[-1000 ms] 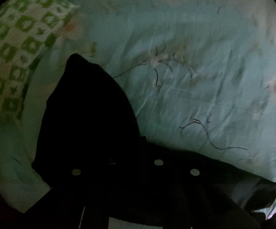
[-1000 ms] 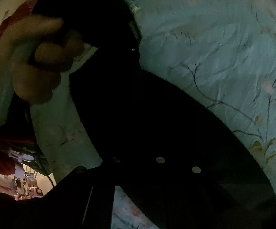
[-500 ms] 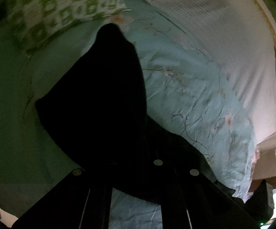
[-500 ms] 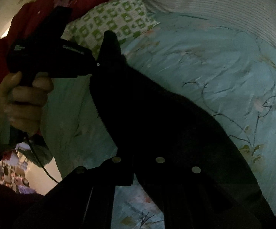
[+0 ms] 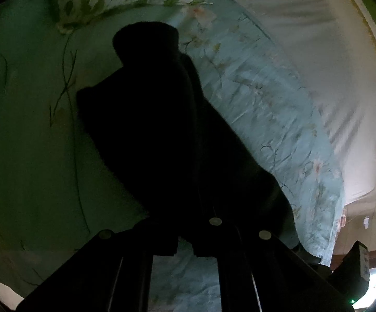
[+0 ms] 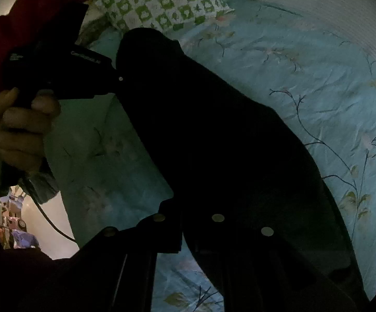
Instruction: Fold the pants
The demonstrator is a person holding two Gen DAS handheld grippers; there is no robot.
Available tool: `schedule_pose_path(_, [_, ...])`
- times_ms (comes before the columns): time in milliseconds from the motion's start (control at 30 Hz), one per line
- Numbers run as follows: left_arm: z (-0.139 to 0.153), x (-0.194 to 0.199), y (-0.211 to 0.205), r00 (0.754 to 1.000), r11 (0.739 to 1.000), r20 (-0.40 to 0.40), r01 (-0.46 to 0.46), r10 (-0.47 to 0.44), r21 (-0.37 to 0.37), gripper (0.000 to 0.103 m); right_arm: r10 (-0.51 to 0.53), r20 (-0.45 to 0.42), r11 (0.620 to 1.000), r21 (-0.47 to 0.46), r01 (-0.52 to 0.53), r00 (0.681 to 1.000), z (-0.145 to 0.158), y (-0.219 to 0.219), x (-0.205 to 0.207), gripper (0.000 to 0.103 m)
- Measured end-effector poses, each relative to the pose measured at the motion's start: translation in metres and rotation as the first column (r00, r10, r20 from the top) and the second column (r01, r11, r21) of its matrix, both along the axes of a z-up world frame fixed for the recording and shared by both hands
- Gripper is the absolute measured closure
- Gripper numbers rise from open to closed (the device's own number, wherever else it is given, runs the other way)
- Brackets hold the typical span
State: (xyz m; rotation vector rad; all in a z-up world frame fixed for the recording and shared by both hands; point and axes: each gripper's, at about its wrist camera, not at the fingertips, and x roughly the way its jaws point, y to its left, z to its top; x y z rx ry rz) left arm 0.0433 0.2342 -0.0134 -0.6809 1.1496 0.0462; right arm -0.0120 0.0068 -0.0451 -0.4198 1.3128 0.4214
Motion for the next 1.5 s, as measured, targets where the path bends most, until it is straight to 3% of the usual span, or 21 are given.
schedule_pose_path(433, [-0.023, 0.002, 0.001, 0.998, 1.0, -0.05, 0.026, -0.026, 0.009, 0.096, 0.0, -0.018, 0.998, -0.057, -0.001, 1.0, -0.013, -0.003, 0.001, 0.096])
schedule_pose_path(667, [-0.025, -0.001, 0.009, 0.997, 1.0, -0.066, 0.029, -0.029, -0.005, 0.084, 0.003, -0.032, 0.996, -0.084, -0.006, 0.999, -0.017, -0.005, 0.002, 0.096])
schedule_pose_path(733, [-0.022, -0.001, 0.011, 0.997, 1.0, -0.072, 0.026, -0.025, 0.009, 0.076, -0.005, -0.049, 0.997, -0.075, 0.001, 0.999, -0.017, -0.006, 0.003, 0.096])
schedule_pose_path(800, [-0.017, -0.003, 0.016, 0.997, 1.0, -0.073, 0.017, -0.015, 0.026, 0.056, -0.029, -0.074, 0.998, -0.058, 0.025, 0.997, -0.016, -0.008, 0.006, 0.095])
schedule_pose_path(900, [-0.009, -0.007, 0.026, 0.999, 1.0, -0.053, -0.002, 0.003, 0.027, 0.054, -0.094, -0.106, 0.996, -0.001, 0.094, 0.99, -0.01, -0.014, 0.01, 0.083])
schedule_pose_path(967, [-0.006, -0.008, 0.033, 0.998, 1.0, -0.055, -0.012, 0.013, 0.016, 0.05, -0.14, -0.111, 0.988, 0.043, 0.146, 0.984, -0.001, -0.02, 0.011, 0.062])
schedule_pose_path(1000, [-0.006, -0.009, 0.037, 0.998, 1.0, -0.059, -0.021, 0.021, 0.012, 0.05, -0.156, -0.106, 0.984, 0.066, 0.164, 0.982, 0.004, -0.022, 0.012, 0.06])
schedule_pose_path(1233, [-0.007, -0.003, 0.058, 0.996, 0.999, -0.079, -0.05, 0.05, 0.006, 0.049, -0.306, -0.097, 0.927, 0.195, 0.32, 0.947, 0.028, -0.044, 0.044, 0.059])
schedule_pose_path(1500, [-0.018, 0.017, 0.067, 0.995, 1.0, -0.098, -0.015, 0.014, -0.002, 0.046, -0.348, -0.034, 0.923, 0.163, 0.349, 0.937, 0.02, -0.047, 0.109, 0.059])
